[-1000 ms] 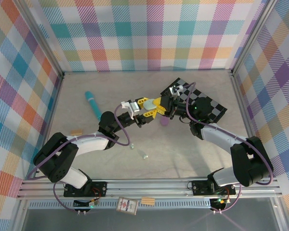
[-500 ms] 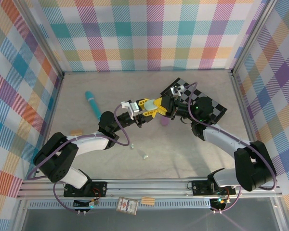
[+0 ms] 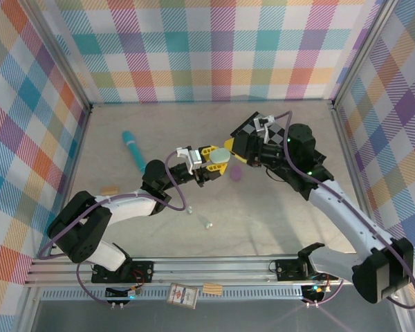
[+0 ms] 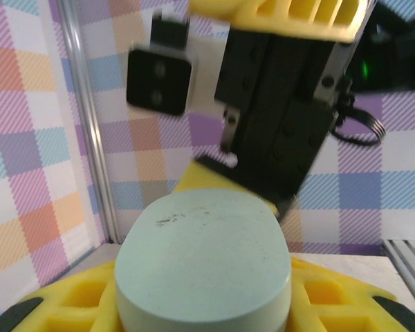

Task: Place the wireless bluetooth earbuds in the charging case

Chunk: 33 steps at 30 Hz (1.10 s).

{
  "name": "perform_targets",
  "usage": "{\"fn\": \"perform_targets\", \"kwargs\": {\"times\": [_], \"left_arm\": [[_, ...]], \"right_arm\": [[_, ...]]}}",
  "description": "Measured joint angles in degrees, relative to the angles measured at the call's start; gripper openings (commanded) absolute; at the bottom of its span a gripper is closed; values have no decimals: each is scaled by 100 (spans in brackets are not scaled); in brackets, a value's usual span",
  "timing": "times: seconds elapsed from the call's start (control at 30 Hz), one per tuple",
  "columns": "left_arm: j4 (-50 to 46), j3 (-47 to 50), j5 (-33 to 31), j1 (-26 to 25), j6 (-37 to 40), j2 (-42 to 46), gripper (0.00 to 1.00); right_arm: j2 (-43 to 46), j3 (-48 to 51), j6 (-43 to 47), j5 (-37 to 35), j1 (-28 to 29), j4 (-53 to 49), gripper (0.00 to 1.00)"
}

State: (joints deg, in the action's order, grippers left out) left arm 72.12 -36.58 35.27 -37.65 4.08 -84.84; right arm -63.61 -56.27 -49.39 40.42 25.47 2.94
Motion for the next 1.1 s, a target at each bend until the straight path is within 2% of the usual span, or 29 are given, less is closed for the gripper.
{"fn": "perform_targets", "kwargs": {"times": [0.17, 0.3, 0.4, 0.5, 0.73, 1.1], "left_arm": [[-553, 0, 476, 74, -4, 236, 40], [-970, 2, 817, 101, -11, 470, 39], [-1274, 2, 1073, 101, -31, 621, 40], [-1565, 2, 1237, 101, -42, 750, 40], [-1891, 0, 1469, 101, -46, 852, 40], [-1932, 0, 1565, 101, -195, 852, 40]], "right_arm": [[210, -887, 2879, -420, 118, -1950, 93], [400, -1056, 5049, -647, 431, -2885, 93], [442, -1078, 6343, -785, 708, -3379, 94], [323, -1228, 7222, -918, 820, -3751, 94], [-46, -1537, 8168, -1165, 890, -3908, 95], [-262, -1587, 8424, -1565, 914, -3895, 94]]}}
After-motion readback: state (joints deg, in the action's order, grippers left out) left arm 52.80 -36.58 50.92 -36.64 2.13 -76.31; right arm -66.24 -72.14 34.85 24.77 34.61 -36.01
